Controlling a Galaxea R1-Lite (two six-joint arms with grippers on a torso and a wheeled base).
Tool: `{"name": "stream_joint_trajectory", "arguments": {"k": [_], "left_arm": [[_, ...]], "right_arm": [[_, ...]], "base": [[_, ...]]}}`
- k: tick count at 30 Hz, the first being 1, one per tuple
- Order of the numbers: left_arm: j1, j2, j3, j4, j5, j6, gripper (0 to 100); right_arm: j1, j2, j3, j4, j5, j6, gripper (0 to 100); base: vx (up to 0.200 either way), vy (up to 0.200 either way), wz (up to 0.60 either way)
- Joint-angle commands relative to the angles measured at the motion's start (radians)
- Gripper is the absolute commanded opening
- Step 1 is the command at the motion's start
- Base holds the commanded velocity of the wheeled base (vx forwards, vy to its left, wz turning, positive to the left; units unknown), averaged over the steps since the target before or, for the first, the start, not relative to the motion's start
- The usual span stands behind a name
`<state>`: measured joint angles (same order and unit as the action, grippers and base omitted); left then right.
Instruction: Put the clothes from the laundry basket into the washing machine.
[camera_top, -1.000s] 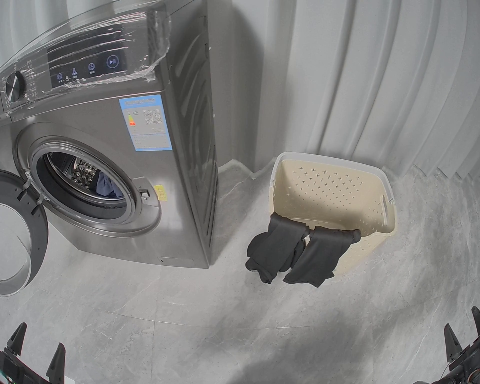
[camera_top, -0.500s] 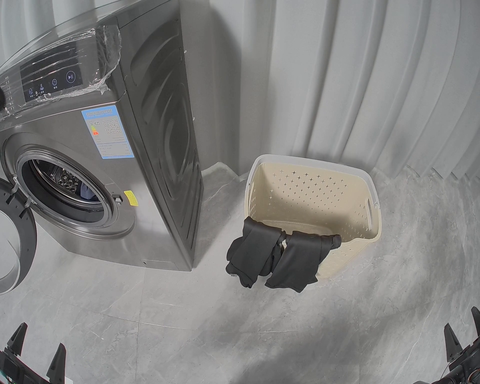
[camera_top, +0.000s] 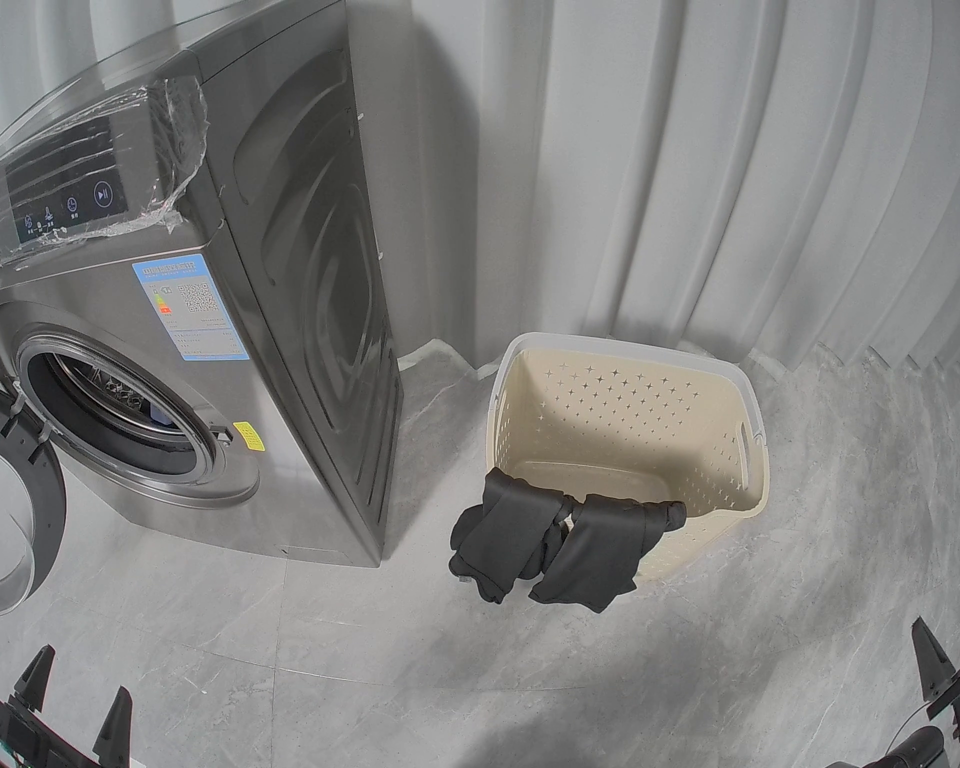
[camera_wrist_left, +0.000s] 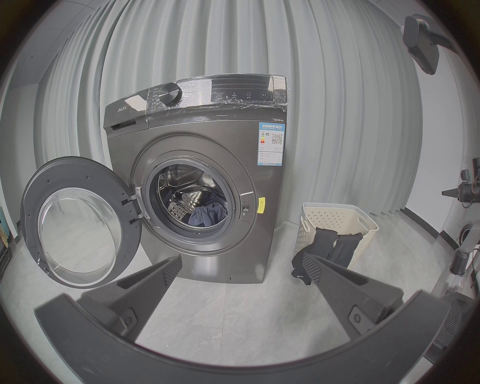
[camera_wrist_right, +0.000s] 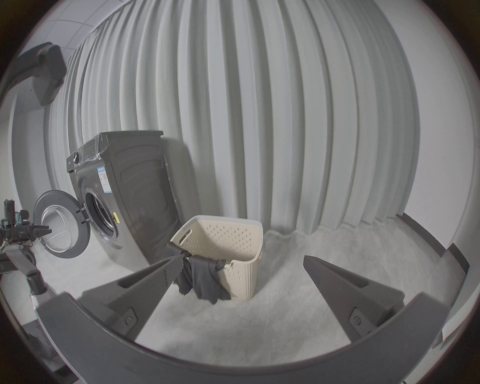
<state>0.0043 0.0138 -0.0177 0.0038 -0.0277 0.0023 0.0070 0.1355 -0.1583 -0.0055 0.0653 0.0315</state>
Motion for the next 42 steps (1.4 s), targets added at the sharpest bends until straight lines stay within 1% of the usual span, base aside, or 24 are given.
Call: {"name": "stream_joint_trajectory", "arguments": {"k": [1,2,3,4,5,6,7,9,10,11,12,13,14,16,21,23,25,26,27,32,35,42], "left_arm": [[0.000,-0.014,0.018,-0.001,0.000,0.001,100],[0.000,-0.014,0.018,0.001,0.000,0.001,100],[0.000,-0.014,0.018,0.001,0.000,0.001,100],[0.000,-0.014,0.018,0.001,0.000,0.001,100],[0.000,-0.014,0.018,-0.001,0.000,0.001,100],[0.000,-0.014,0.018,0.001,0.000,-0.001,100],[0.000,-0.014,0.018,0.001,0.000,-0.001,100],[0.000,-0.014,0.018,0.001,0.000,-0.001,100],[0.000,-0.014,0.018,0.001,0.000,-0.002,100],[0.000,-0.014,0.018,0.001,0.000,-0.002,100],[0.000,-0.014,0.018,0.001,0.000,-0.002,100],[0.000,-0.014,0.018,0.001,0.000,-0.004,100],[0.000,-0.014,0.018,0.001,0.000,-0.004,100],[0.000,-0.014,0.018,0.001,0.000,-0.004,100],[0.000,-0.014,0.018,0.001,0.000,-0.007,100],[0.000,-0.014,0.018,0.001,0.000,-0.007,100],[0.000,-0.014,0.018,-0.001,0.002,-0.008,100],[0.000,-0.014,0.018,-0.001,0.002,-0.008,100],[0.000,-0.014,0.018,0.001,0.002,-0.008,100],[0.000,-0.014,0.018,-0.001,0.002,-0.010,100],[0.000,-0.014,0.018,0.001,0.002,-0.010,100],[0.000,-0.014,0.018,-0.001,0.002,-0.010,100]], "right_arm": [[0.042,0.690,-0.107,-0.059,0.093,0.002,100],[0.073,0.780,-0.110,-0.120,0.093,0.008,100],[0.122,0.886,-0.107,-0.202,0.090,0.016,100],[0.153,0.941,-0.106,-0.246,0.085,0.025,100],[0.157,0.952,-0.106,-0.254,0.083,0.027,100],[0.237,1.078,-0.109,-0.353,0.059,0.076,100],[0.258,1.107,-0.112,-0.370,0.044,0.091,100],[0.323,1.178,-0.121,-0.412,-0.015,0.142,100],[0.370,1.222,-0.133,-0.439,-0.059,0.185,100],[0.407,1.259,-0.144,-0.459,-0.090,0.222,100],[0.421,1.273,-0.147,-0.467,-0.101,0.238,100],[0.467,1.322,-0.165,-0.490,-0.127,0.289,100],[0.485,1.351,-0.179,-0.499,-0.134,0.312,100],[0.502,1.398,-0.210,-0.507,-0.137,0.327,100],[0.504,1.517,-0.314,-0.510,-0.142,0.331,100],[0.505,1.540,-0.331,-0.510,-0.150,0.331,100],[0.519,1.593,-0.371,-0.510,-0.168,0.332,100],[0.519,1.593,-0.371,-0.510,-0.168,0.332,100],[0.525,1.648,-0.415,-0.510,-0.180,0.334,100],[0.534,1.762,-0.492,-0.511,-0.183,0.350,100],[0.536,1.808,-0.535,-0.510,-0.196,0.358,100],[0.531,1.915,-0.616,-0.511,-0.197,0.363,100]], "base": [[0.000,0.000,0.00],[0.000,0.000,0.00],[0.000,0.000,0.00],[0.000,0.000,0.00],[0.000,0.000,0.00],[0.000,0.000,0.00],[0.000,0.000,0.00],[0.000,0.000,0.00],[0.000,0.000,0.00],[0.000,0.000,0.00],[0.000,0.000,0.00],[0.000,0.000,0.00],[0.000,0.000,0.00],[0.000,0.000,0.00],[0.000,0.000,0.00],[0.000,0.000,0.00],[0.000,0.000,0.00],[0.000,0.000,0.00],[0.000,0.000,0.00],[0.000,0.000,0.00],[0.000,0.000,0.00],[0.000,0.000,0.00]]}}
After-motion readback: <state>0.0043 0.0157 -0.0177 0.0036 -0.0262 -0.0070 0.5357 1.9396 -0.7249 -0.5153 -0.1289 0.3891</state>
